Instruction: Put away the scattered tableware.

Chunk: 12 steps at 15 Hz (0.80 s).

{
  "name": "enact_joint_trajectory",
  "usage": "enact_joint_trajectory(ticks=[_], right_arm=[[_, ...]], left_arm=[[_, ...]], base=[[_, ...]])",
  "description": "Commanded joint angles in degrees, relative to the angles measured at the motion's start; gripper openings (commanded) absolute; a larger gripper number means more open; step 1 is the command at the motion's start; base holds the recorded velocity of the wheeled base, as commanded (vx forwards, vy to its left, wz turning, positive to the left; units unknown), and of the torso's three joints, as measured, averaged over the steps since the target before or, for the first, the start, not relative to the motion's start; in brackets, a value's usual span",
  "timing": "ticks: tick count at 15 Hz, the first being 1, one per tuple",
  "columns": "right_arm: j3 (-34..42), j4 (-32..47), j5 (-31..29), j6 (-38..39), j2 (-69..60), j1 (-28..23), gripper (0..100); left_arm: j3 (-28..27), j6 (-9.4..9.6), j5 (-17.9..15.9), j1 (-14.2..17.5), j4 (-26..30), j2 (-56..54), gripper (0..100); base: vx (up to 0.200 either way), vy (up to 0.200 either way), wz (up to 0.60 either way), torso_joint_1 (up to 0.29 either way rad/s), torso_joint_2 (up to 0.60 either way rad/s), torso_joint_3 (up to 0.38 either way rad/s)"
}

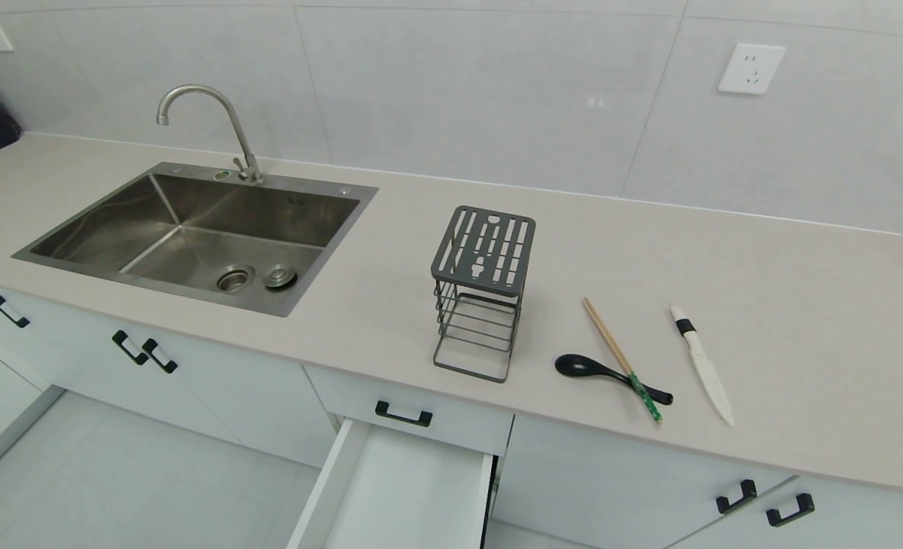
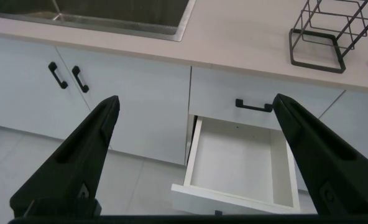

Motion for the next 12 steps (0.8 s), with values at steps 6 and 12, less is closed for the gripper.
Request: enact_joint_trajectory(ticks=[6, 12], right_arm=[[0.0, 0.1, 0.1, 0.3, -0.7, 0.0, 100], [0.0, 0.0, 0.1, 0.1, -0.8, 0.0, 100]], left_arm=[[0.0, -0.02, 0.0, 0.0, 0.0, 0.1, 100], [0.0, -0.02, 0.0, 0.0, 0.0, 0.1, 100]], base=[[0.0, 0.0, 0.0, 0.0, 0.0, 0.0], [0.0, 0.0, 0.0, -0.011, 0.02, 0.012]])
